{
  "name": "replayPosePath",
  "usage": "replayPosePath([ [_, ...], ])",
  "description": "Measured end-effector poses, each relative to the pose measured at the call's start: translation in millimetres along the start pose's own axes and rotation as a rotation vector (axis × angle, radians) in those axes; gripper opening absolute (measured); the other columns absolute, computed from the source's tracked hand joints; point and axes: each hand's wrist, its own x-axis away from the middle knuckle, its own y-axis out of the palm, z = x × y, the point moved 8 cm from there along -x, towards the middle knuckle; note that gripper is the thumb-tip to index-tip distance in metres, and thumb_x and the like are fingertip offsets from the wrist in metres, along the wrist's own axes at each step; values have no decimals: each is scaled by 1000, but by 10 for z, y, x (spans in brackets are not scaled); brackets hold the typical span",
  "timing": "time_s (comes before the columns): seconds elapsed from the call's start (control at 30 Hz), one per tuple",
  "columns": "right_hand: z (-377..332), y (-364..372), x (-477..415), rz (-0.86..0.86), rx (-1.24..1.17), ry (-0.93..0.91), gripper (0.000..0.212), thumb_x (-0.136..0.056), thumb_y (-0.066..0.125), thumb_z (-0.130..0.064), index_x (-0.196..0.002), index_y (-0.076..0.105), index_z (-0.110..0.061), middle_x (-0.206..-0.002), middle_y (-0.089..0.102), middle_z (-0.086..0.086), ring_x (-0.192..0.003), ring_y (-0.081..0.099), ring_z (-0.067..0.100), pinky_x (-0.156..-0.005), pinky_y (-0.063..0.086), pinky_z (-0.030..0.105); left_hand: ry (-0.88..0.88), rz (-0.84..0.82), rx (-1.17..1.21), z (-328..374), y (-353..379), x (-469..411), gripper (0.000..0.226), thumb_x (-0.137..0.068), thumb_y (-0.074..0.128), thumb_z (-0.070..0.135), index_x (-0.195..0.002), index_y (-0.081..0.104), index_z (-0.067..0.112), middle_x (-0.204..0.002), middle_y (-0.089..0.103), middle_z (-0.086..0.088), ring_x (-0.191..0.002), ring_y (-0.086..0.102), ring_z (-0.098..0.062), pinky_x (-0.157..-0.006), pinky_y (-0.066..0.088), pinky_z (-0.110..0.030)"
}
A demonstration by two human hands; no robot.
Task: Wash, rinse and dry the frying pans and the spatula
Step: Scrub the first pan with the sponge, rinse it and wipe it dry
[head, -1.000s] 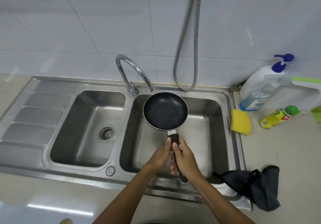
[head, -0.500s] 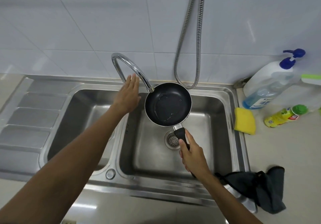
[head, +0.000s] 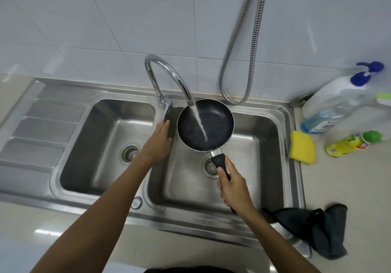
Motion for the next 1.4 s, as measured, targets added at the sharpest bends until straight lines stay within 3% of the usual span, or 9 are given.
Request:
replayPosePath([
  [0.1,24,-32,18,11,9,-2,47,-106,48,-37,-121,36,-79,-61,58,-1,-46,49,11,-46,41,28,-94,169,247,162,-55,354,54,-99,57,10,-149,40,0,-152,45,-18,-140,44,-30,-116,31,-36],
  [0.27,-38,-18,8,19,-6,-2,45,-106,47,-33,-119,42,-76,-59,56,0,-45,48,15,-44,41,27,-269,-13,598,436,754,900,15,-97,65,24,-108,67,13,-101,73,-3,-92,70,-21,-89,55,-36],
  [0.33,-24,12,43,4,2,-5,41,-106,46,-35,-121,43,-73,-59,57,-3,-45,49,11,-45,41,27,-335,-107,832,655,985,999,12,-99,62,33,-98,67,22,-96,75,1,-91,73,-20,-83,54,-36],
  [0.47,159,-8,230,-8,77,-3,46,-105,46,-45,-148,35,-56,-74,64,-17,-54,55,-1,-55,43,21,-507,-325,1300,1180,1351,1157,37,-100,55,46,-119,71,18,-111,77,-4,-106,73,-19,-93,53,-37],
  [0.57,274,-65,350,-10,68,27,49,-106,45,-42,-151,32,-54,-78,65,-15,-49,56,-2,-50,42,15,-596,-375,1455,1403,1509,1231,39,-98,59,45,-120,72,15,-106,77,-7,-100,71,-21,-87,50,-35],
  [0.7,283,-61,292,10,44,68,48,-106,45,-43,-152,34,-50,-86,63,-12,-52,56,-4,-51,42,12,-634,-318,1478,1387,1551,1212,34,-100,59,37,-117,72,11,-98,74,-10,-89,65,-23,-71,50,-33],
  [0.87,103,219,184,-56,-44,77,45,-108,46,-31,-151,39,-43,-63,60,-1,-38,49,6,-37,38,22,-652,-187,1371,1068,1318,1116,32,-99,60,38,-107,77,12,-92,70,-14,-84,58,-27,-61,46,-31],
  [1.1,208,190,298,-36,-142,127,46,-109,43,-22,-152,41,-37,-54,54,-1,-40,45,12,-38,38,28,-578,-248,1264,1067,1313,1205,28,-102,55,38,-105,77,20,-98,77,-7,-88,66,-21,-76,53,-29],
  [1.4,165,-110,157,-2,-116,136,47,-109,37,-25,-142,44,-57,-57,52,10,-43,44,26,-37,38,30,-571,-250,1200,1309,1453,902,34,-103,54,32,-119,71,7,-104,75,-13,-77,67,-16,-69,51,-25],
])
